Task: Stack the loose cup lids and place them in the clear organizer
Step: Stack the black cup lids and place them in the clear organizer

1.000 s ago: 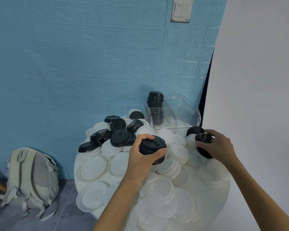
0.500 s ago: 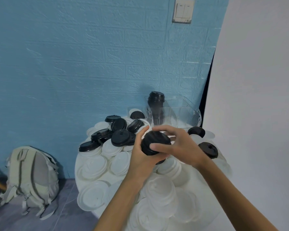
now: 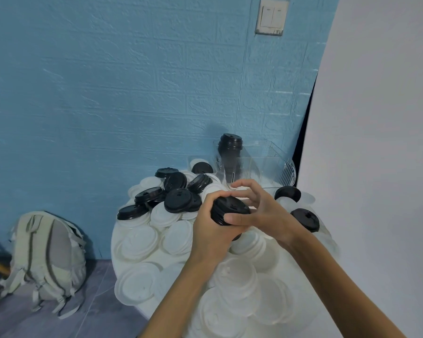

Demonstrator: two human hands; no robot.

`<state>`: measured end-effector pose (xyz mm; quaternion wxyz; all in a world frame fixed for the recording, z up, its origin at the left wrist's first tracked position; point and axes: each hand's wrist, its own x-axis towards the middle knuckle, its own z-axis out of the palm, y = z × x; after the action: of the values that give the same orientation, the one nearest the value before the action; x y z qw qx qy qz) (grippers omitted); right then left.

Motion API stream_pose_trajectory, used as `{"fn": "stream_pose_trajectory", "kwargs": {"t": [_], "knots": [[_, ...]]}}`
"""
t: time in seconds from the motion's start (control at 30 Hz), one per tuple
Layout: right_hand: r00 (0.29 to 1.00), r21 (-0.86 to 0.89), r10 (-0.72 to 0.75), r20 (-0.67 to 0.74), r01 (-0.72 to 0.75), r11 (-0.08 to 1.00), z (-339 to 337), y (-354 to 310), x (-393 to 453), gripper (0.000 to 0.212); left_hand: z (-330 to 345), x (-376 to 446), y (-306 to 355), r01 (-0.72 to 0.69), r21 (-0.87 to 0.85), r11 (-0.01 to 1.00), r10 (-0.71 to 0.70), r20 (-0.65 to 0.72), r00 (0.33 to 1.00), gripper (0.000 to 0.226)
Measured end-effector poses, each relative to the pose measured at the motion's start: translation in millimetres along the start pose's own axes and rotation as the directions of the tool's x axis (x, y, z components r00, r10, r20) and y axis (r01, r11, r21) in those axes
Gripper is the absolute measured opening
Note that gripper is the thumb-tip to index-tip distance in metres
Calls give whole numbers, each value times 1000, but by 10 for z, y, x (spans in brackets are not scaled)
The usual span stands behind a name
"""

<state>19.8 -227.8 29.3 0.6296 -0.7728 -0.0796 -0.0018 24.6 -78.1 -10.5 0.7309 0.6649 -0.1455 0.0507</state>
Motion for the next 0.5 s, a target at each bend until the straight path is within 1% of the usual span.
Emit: {"fn": "stream_pose_trajectory", "kwargs": {"t": [0.07,0.13,0.17,0.2,0.23,0.27,0.3,0.33,0.4,0.43,0.5], "knots": [[1000,31,17,6,-17,999,-43,9,-44,70,-7,7,15,29,-33,999,-29,7,1000,58],[999,-4,31,-45,-31,1000,-165,23,-76,56,-18,11,36,55,-58,997,-54,24,998,56],[993,-74,29,-118,-38,997,-264,53,-78,49,-26,9,46,71,-67,995,-68,39,997,56],[973,-156,20,-231,-57,986,-399,116,-63,42,-33,2,50,91,-85,992,-86,54,995,55],[931,-228,0,-366,-90,969,-558,197,-47,37,-42,-5,52,109,-106,988,-102,67,993,56],[871,-297,-17,-491,-148,943,-733,291,-33,34,-53,-14,51,125,-123,985,-116,75,990,56],[816,-372,-26,-577,-234,898,-914,387,-31,35,-60,-22,54,138,-138,981,-128,79,989,56],[784,-440,-13,-621,-334,834,-1074,475,-41,40,-62,-30,55,147,-151,978,-136,79,988,57],[767,-504,104,-634,-511,696,-1324,649,-81,60,-54,-40,56,156,-166,974,-146,69,987,58],[764,-513,169,-623,-562,649,-1391,715,-102,71,-48,-41,54,156,-169,973,-147,63,987,58],[772,-519,236,-590,-587,621,-1427,777,-139,81,-39,-43,49,153,-167,974,-146,56,988,58]]}}
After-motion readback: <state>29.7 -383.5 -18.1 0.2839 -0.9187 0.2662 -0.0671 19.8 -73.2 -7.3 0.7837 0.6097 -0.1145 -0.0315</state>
